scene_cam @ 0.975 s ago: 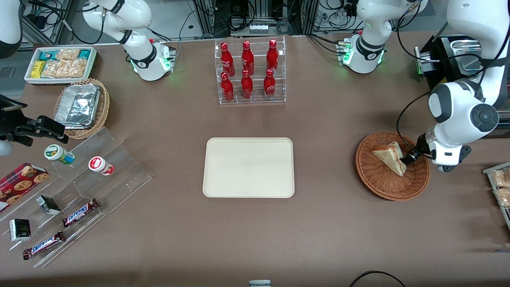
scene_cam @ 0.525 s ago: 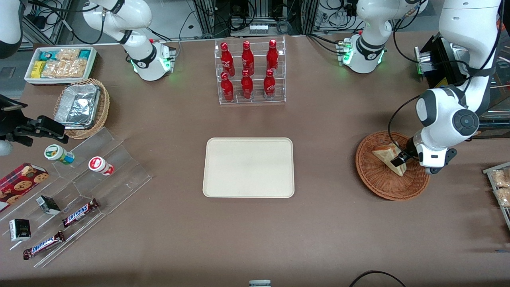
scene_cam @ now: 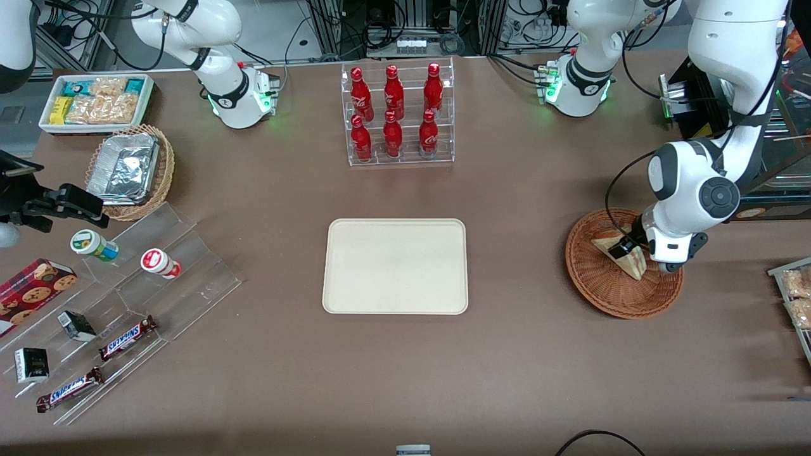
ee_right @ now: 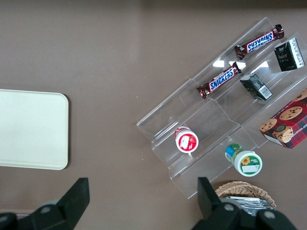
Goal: Place sandwich from basket to tray
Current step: 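Lower the open left gripper around the sandwich and close it, then lift the sandwich out of the basket with the left gripper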
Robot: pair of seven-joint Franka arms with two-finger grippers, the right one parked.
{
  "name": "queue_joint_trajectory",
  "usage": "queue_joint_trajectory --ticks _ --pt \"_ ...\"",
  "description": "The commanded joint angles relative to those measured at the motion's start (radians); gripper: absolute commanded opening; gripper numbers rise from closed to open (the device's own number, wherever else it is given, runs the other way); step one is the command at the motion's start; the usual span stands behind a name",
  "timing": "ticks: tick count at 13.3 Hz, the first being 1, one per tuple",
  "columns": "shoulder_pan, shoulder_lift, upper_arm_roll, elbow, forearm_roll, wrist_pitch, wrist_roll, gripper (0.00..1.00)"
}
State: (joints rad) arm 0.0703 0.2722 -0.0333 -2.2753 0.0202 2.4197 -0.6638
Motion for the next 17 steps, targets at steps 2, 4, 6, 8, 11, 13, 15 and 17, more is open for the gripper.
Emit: queue_joint_trajectory --ticks 2,4,6,8,11,13,15,17 --pt "-0.004 -0.004 0.003 -0.007 -0.006 0.009 -0.014 0.51" --pt "-0.006 -0.022 0.003 0.002 -0.006 -0.031 -0.014 0.40" --pt "-0.004 -0.073 0.003 0.034 -0.005 -0.097 0.001 0.32" --pt "-0.017 -0.077 -0.002 0.152 0.004 -0.265 0.010 0.29" --pt "-0.082 -0.051 -0.007 0.324 0.010 -0.428 0.010 0.29" --pt "-0.160 -0.022 -0.007 0.356 0.009 -0.420 0.007 0.29" --pt "-0.243 0.030 -0.007 0.433 -0.005 -0.422 -0.009 0.29" --pt "-0.311 0.100 -0.008 0.528 -0.023 -0.427 -0.028 0.29"
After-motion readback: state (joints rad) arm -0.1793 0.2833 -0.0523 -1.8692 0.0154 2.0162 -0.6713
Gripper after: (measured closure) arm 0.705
